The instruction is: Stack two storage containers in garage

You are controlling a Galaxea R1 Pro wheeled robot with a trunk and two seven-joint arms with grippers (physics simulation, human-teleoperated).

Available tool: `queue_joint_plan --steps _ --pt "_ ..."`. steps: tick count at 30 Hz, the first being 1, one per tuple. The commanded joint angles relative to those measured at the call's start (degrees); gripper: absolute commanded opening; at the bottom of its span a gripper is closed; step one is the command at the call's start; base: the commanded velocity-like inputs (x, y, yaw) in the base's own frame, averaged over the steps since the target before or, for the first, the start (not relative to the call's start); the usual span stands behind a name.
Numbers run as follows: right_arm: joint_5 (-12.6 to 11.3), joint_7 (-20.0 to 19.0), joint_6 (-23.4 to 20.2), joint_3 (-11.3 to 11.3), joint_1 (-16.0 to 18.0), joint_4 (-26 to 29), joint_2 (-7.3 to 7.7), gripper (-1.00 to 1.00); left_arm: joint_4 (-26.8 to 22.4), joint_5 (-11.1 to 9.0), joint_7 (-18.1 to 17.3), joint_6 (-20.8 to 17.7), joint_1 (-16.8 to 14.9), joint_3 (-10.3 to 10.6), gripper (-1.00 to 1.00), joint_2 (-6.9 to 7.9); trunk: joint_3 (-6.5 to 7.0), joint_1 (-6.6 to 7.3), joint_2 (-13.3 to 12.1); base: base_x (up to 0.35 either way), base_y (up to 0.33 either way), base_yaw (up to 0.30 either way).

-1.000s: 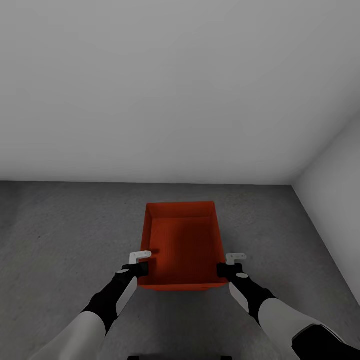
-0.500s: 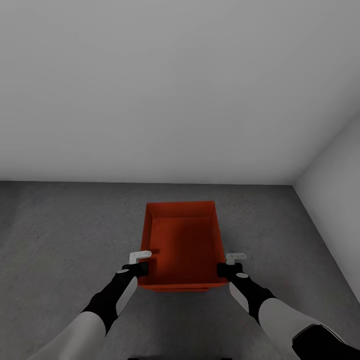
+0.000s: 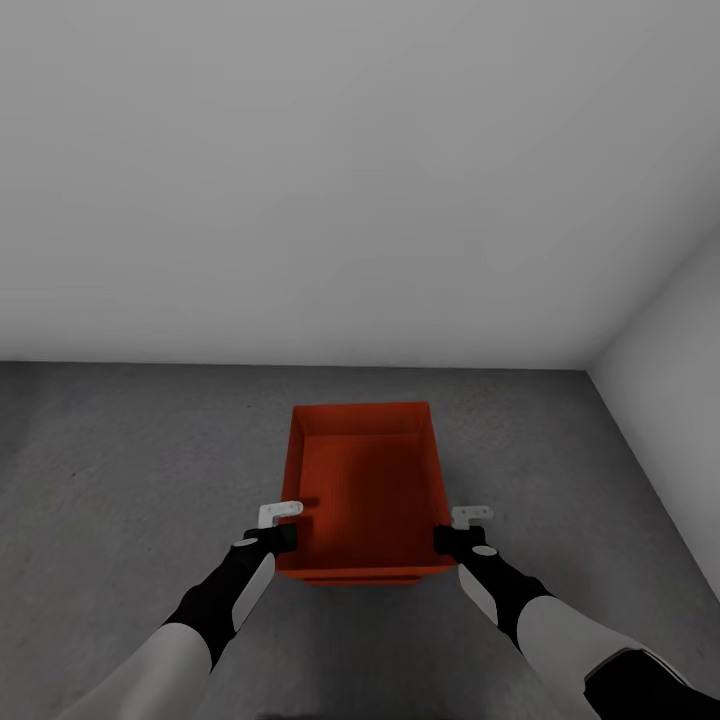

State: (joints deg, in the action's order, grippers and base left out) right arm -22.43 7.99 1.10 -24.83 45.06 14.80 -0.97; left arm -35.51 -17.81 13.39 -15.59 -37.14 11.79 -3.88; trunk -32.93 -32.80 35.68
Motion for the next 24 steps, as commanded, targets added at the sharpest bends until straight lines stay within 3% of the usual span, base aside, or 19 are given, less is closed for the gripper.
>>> queue_joint_plan --steps 1,24 --pt "-0.78 0.89 0.21 1.10 0.07 -0.91 0.26 -1.00 -0.26 1.38 0.93 -0.23 -0.04 -0.99 -1.00 0.10 -0.24 -0.24 0.48 0.000 0.000 0.000" --pt "-0.78 0.89 0.30 1.10 0.09 -0.94 0.26 -1.00 -0.22 1.38 0.93 -0.23 -0.04 -0.99 -1.00 0.10 -4.37 -5.29 9.70 0.000 0.000 0.000"
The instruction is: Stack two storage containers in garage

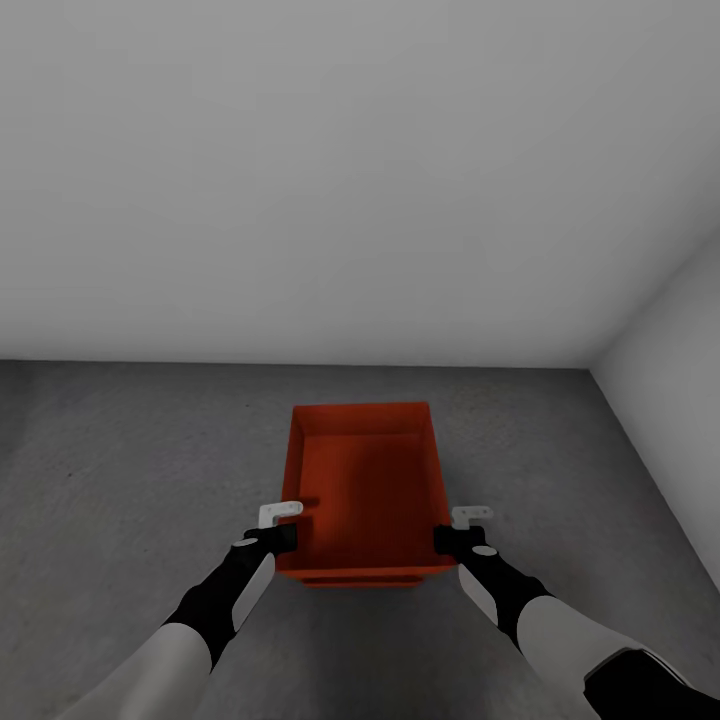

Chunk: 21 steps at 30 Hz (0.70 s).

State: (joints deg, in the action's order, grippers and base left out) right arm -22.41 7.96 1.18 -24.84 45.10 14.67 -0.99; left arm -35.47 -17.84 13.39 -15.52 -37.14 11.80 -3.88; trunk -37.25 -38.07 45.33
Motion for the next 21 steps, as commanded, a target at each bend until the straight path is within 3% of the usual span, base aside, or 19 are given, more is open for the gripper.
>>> queue_joint_plan --steps 1,13,21 --pt "-0.79 0.92 0.22 1.11 0.05 -0.81 0.29 -1.00 -0.27 1.40 0.93 -0.30 -0.04 -1.00 -1.00 0.10 -0.23 -0.23 0.46 0.000 0.000 0.000" --pt "-0.79 0.92 0.22 1.09 0.03 -0.80 0.29 -1.00 -0.30 1.40 0.93 -0.30 -0.04 -0.99 -1.00 0.10 -2.38 -2.87 5.28 0.000 0.000 0.000" --pt "-0.79 0.92 0.22 1.11 0.03 -0.80 0.29 -1.00 -0.30 1.40 0.93 -0.33 -0.04 -1.00 -1.00 0.10 -2.38 -2.87 5.28 0.000 0.000 0.000"
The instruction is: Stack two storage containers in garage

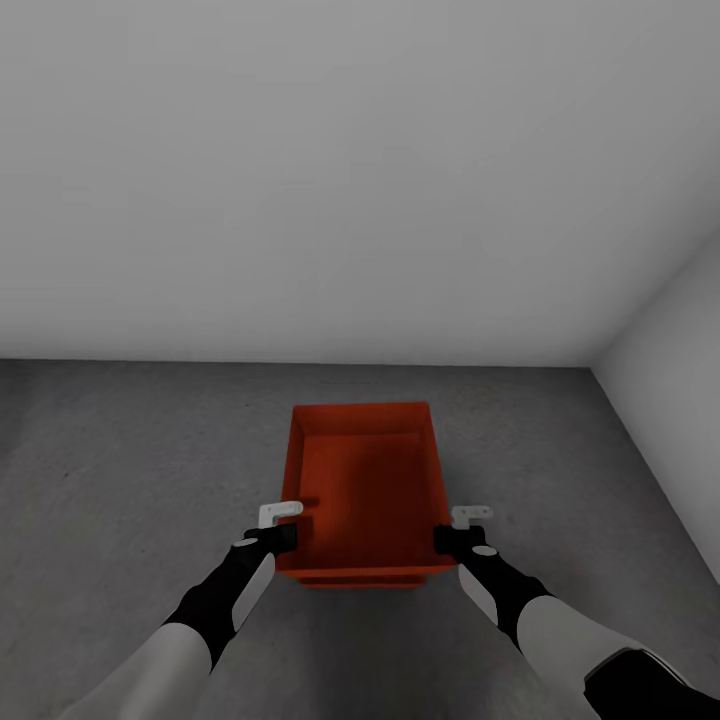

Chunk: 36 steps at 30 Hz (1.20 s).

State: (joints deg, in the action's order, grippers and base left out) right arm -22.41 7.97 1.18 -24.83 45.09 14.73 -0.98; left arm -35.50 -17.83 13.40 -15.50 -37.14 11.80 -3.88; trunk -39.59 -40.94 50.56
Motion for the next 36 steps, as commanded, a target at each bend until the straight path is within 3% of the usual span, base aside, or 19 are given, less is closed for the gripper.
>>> queue_joint_plan --steps 1,29,36 --pt "-0.79 0.90 0.22 1.10 0.06 -0.86 0.28 -1.00 -0.27 1.39 0.93 -0.34 -0.04 -1.00 -1.00 0.10 -0.04 -0.01 0.04 0.000 0.000 0.000" --pt "-0.79 0.97 0.22 1.04 0.02 -0.90 0.28 -1.00 -0.29 1.40 0.93 -0.35 -0.04 -1.06 -1.00 0.12 0.13 -0.01 0.04 0.000 0.000 0.000" --pt "-0.79 0.99 0.21 1.01 0.03 -0.92 0.28 -1.00 -0.27 1.42 0.93 -0.40 -0.04 -2.69 -1.00 0.11 0.13 -0.01 0.04 -0.073 0.000 0.000"
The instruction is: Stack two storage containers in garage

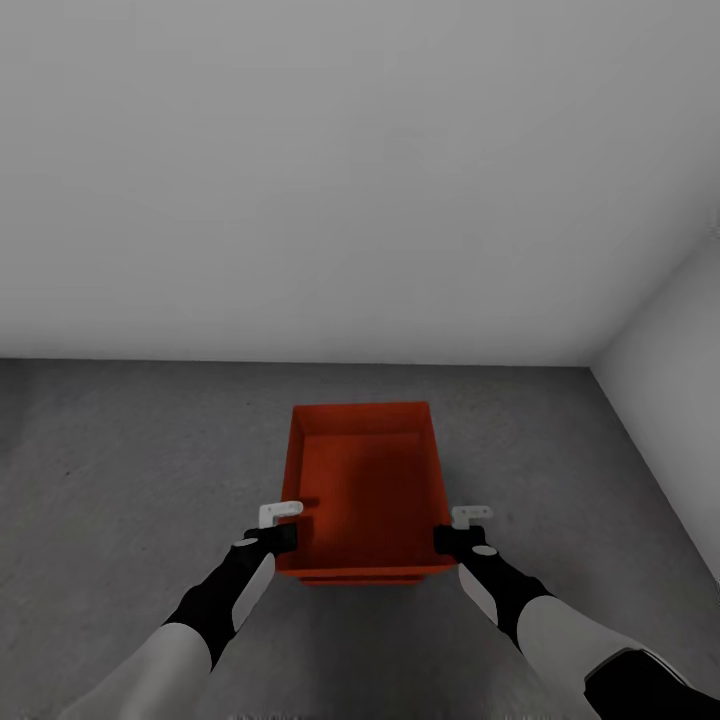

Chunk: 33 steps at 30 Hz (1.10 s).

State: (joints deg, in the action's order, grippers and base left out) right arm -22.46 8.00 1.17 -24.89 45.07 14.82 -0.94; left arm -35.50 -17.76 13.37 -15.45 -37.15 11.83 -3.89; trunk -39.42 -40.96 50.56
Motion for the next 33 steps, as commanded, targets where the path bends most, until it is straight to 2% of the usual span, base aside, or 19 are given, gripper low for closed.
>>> queue_joint_plan --steps 1,20,33 --pt "-0.75 0.96 0.22 1.07 0.05 -1.02 0.24 -1.00 -0.30 1.35 0.96 -0.46 -0.03 -2.96 -1.00 0.11 -0.04 0.02 0.04 -0.256 0.000 0.000" --pt "-0.75 0.95 0.23 1.07 0.05 -0.97 0.24 -1.00 -0.36 1.41 0.96 -0.46 -0.03 -3.47 -1.00 0.11 -0.04 0.02 0.04 -0.040 0.000 0.000" --pt "-0.75 0.95 0.22 1.07 0.07 -0.99 0.24 -1.00 -0.35 1.41 0.96 -0.38 -0.03 -3.46 -1.00 0.11 -0.04 0.02 0.04 0.072 0.000 0.000"
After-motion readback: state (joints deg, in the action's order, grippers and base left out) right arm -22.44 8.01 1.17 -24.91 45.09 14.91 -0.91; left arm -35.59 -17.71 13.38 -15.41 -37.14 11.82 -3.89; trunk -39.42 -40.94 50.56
